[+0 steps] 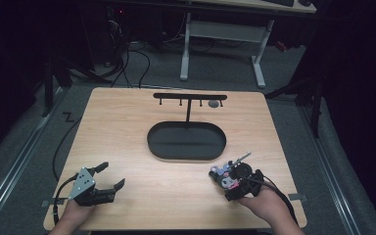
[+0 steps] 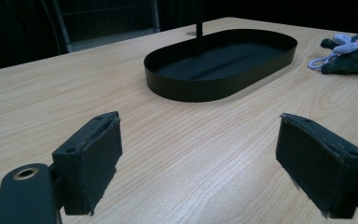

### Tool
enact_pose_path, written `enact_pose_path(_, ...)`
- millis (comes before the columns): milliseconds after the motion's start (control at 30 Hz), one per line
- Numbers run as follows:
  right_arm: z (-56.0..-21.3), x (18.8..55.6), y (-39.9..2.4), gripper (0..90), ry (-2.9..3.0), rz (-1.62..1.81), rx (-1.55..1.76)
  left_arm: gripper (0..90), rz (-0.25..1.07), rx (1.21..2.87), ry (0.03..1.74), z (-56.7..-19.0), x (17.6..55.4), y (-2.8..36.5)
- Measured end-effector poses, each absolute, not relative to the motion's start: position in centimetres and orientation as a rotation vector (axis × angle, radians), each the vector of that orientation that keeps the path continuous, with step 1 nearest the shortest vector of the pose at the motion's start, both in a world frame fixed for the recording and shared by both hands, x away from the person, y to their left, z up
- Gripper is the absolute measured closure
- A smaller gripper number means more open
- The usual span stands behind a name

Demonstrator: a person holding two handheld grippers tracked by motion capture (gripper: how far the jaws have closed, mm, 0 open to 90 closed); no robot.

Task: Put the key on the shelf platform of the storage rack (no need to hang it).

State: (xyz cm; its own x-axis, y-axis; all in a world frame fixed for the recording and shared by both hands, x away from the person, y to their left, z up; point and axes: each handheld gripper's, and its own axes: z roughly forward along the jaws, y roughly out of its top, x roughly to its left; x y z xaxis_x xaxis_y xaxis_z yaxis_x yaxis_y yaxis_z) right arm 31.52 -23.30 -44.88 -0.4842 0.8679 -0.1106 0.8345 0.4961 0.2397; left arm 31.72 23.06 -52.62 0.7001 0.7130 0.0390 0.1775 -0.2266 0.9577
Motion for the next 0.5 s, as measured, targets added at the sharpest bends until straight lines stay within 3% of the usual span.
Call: enact_pose_path(500,-47.9,31.1,-23.8,22.8,2.547,0.179,1.454,15.4,0.566,1.774,0.729,-52.6,32.2,22.9)
